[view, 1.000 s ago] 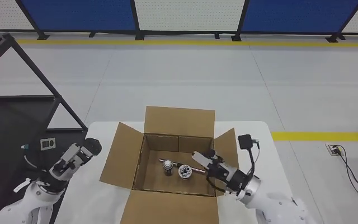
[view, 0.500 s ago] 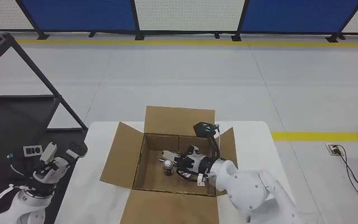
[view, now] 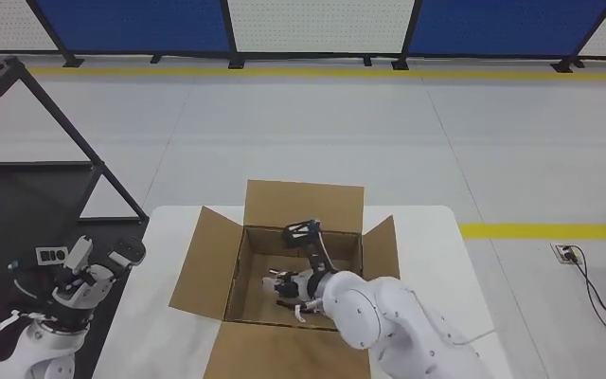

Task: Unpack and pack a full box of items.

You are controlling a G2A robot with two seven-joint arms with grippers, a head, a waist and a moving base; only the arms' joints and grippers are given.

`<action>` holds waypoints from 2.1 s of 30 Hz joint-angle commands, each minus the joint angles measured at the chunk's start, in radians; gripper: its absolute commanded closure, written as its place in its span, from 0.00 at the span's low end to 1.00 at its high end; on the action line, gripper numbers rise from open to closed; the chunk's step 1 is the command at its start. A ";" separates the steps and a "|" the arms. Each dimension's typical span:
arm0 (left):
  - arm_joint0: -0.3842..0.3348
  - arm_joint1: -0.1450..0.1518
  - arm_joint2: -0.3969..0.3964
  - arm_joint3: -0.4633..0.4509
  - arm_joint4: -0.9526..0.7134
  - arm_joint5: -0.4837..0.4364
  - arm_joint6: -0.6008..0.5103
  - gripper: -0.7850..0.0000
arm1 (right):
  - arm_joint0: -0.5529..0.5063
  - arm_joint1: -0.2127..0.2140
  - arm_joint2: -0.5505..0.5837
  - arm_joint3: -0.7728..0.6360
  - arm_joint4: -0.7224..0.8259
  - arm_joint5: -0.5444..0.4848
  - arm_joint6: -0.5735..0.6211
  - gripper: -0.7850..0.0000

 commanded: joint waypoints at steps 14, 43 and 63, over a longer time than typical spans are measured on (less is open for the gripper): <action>0.032 -0.005 -0.024 -0.001 -0.095 0.020 -0.036 0.00 | 0.198 -0.130 -0.207 0.333 -0.061 -0.012 0.097 0.00; 0.033 -0.006 -0.025 -0.002 -0.098 0.022 -0.034 0.00 | 0.250 -0.296 -0.231 0.700 0.003 -0.025 0.024 1.00; 0.033 -0.006 -0.025 -0.002 -0.098 0.022 -0.034 0.00 | 0.190 -0.258 -0.126 0.413 -0.252 0.089 0.105 1.00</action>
